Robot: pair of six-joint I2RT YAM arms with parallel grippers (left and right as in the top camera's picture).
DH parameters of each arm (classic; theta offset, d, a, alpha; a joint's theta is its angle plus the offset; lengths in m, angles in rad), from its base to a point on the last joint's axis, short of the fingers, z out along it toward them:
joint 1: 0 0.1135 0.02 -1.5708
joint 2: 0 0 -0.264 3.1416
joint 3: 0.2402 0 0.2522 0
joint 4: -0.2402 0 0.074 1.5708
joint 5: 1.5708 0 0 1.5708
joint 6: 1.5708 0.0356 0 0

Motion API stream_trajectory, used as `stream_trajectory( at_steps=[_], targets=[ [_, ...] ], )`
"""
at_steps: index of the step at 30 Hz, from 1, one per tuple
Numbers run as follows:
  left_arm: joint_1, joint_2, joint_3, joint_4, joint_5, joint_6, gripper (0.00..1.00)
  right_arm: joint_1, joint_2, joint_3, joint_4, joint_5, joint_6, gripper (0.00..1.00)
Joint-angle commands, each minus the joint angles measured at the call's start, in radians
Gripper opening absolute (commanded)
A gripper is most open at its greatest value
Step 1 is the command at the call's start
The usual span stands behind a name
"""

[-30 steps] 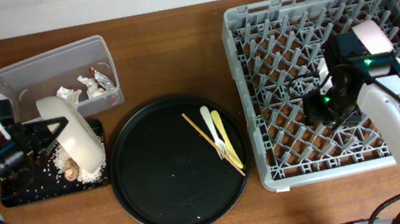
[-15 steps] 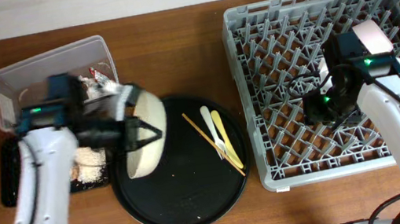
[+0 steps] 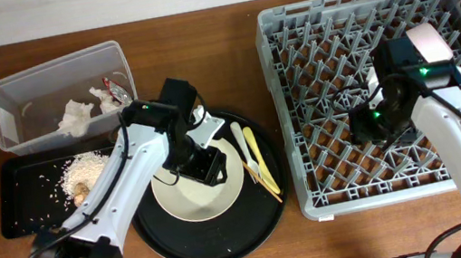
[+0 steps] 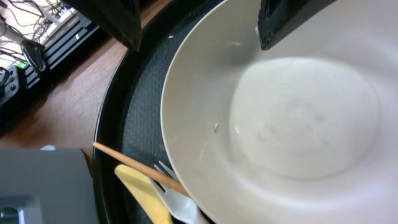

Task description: Sort waste into correct bins and load items into the dishwasher rack

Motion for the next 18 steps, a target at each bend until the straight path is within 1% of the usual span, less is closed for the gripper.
stream_trajectory(
  at_steps=[1,2,4,5,6,8,9,11,13,14,15,16,17,18],
  targets=[
    [0.033,-0.027,0.11,-0.071,-0.053,0.001,0.62,-0.002,-0.01,0.108,-0.049,0.004,-0.038,0.68],
    [0.089,-0.061,0.167,-0.114,-0.11,-0.005,0.62,0.022,-0.01,0.244,-0.098,0.0,-0.1,0.71],
    [0.235,-0.123,0.196,-0.105,-0.126,-0.062,0.65,0.137,-0.01,0.425,-0.109,0.0,-0.154,0.82],
    [0.35,-0.15,0.196,-0.1,-0.126,-0.117,0.66,0.221,-0.01,0.44,-0.08,0.0,-0.153,0.84],
    [0.422,-0.158,0.196,-0.104,-0.119,-0.135,0.66,0.296,0.006,0.435,-0.061,-0.006,-0.145,0.84],
    [0.502,-0.16,0.195,-0.115,-0.076,-0.134,0.66,0.42,0.087,0.433,-0.044,-0.006,-0.119,0.84],
    [0.513,-0.16,0.195,-0.115,-0.055,-0.134,0.66,0.481,0.162,0.433,-0.048,-0.006,-0.115,0.8],
    [0.478,-0.16,0.195,-0.133,0.007,-0.109,0.65,0.517,0.193,0.436,-0.056,0.058,-0.011,0.78],
    [0.393,-0.159,0.183,-0.137,0.005,-0.084,0.65,0.472,0.156,0.439,-0.064,0.114,0.029,0.79],
    [0.325,-0.158,0.173,-0.135,0.005,-0.071,0.65,0.406,0.124,0.439,-0.092,0.118,0.035,0.79],
    [0.219,-0.152,0.149,-0.118,0.005,-0.071,0.66,0.315,0.098,0.439,-0.127,0.117,0.035,0.79],
    [0.169,-0.149,0.131,-0.1,0.005,-0.072,0.67,0.255,0.089,0.439,-0.149,0.117,0.035,0.8],
    [0.074,-0.137,0.092,-0.069,0.005,-0.072,0.7,0.172,0.085,0.439,-0.178,0.117,0.035,0.82],
    [0.018,-0.122,0.074,-0.062,0.005,-0.072,0.7,0.109,0.086,0.439,-0.196,0.117,0.032,0.86]
  ],
)
